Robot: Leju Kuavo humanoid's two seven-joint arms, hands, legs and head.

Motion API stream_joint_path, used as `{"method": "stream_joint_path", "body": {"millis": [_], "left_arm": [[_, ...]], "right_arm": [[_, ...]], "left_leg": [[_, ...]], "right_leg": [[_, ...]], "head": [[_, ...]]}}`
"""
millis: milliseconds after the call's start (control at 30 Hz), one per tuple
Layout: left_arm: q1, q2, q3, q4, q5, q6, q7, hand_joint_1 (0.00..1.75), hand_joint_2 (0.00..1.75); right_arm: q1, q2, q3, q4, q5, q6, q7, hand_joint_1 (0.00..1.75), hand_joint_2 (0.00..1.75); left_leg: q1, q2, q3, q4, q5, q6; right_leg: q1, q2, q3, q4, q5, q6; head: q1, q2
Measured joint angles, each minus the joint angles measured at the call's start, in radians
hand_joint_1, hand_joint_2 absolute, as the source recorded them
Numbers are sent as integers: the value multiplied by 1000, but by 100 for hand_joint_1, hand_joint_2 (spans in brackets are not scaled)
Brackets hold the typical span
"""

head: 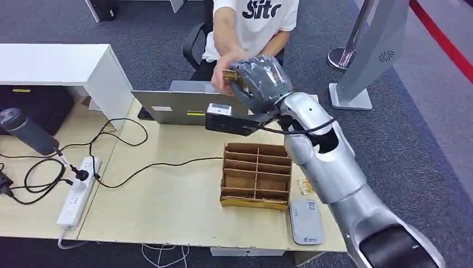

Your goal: Pass the card to the sensor for recognition and then transmit it.

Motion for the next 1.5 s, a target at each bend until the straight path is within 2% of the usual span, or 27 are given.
{"method": "stream_joint_path", "body": {"millis": [167, 233, 333, 400, 500, 600, 767, 933, 1033, 1167, 1367, 1500], "left_arm": [[-5, -4, -9, 0, -5, -3, 0, 0, 175], [-6, -5, -10, 0, -6, -5, 5, 0, 175], [-9, -6, -10, 0, -9, -6, 6, 0, 175], [-13, -6, -10, 0, -10, -6, 6, 0, 175], [-11, -6, -10, 0, -8, -3, 6, 0, 175], [-6, -6, -10, 0, -2, 2, 5, 0, 175], [11, -6, -10, 0, 11, 5, -5, 0, 175], [20, -5, -10, 0, 18, 8, -6, 0, 175], [26, -5, -6, 0, 27, 15, -13, 0, 175], [36, -5, -2, 0, 39, 18, -18, 0, 175], [41, -4, 21, 0, 62, 25, -18, 0, 175], [41, -4, 32, 0, 76, 32, -17, 0, 175]], "right_arm": [[-52, 52, 38, 77, -20, -3, 0, 175, 175], [-57, 72, 48, 96, -37, 2, -5, 0, 175], [-55, 101, 75, 115, -127, 29, -49, 0, 175], [-48, 109, 100, 119, -152, 18, -66, 0, 175], [-20, 105, 139, 102, -100, -47, -58, 0, 175], [33, 77, 184, 29, -43, -110, -48, 0, 175], [128, -7, 219, -135, 24, -196, -39, 0, 175], [182, -66, 234, -241, 45, -211, -39, 0, 175], [230, -110, 235, -312, 73, -272, -56, 0, 175], [305, -175, 227, -399, 99, -315, -73, 0, 175], [469, -289, 169, -486, 96, -402, -131, 0, 175], [551, -338, 126, -506, 32, -401, -178, 0, 175]], "left_leg": [[1, -2, -2, 0, 0, 0], [1, -2, -4, 0, 0, 0], [0, -1, -4, 0, -1, 0], [0, -2, -4, 0, -2, 0], [0, -2, -4, 0, -2, 0], [0, -2, -4, 0, -2, 0], [0, -2, -3, 0, -2, 1], [0, -2, -3, 0, -3, 1], [0, -2, -3, 0, -3, 1], [0, -2, -3, 0, -3, 1], [0, -4, -3, 0, -3, 2], [0, -4, -2, 0, -3, 2]], "right_leg": [[0, -1, -1, 0, 0, 0], [0, -1, -2, 0, 0, 0], [0, 0, -3, -1, -1, 0], [0, -1, -3, -1, -2, 0], [0, -2, -3, -1, -3, 0], [0, -2, -3, -2, -3, 0], [0, -2, -2, -2, -3, 0], [0, -2, -2, -2, -3, 0], [0, -3, -2, -2, -3, 0], [0, -2, -2, -3, -3, 0], [0, -5, -1, -3, -3, 0], [0, -4, -1, -3, -3, 0]], "head": [[0, 0], [0, 0], [0, 0], [0, 0], [0, 0], [0, 0], [0, 0], [0, 0], [0, 0], [0, 0], [0, 0], [0, 0]]}}
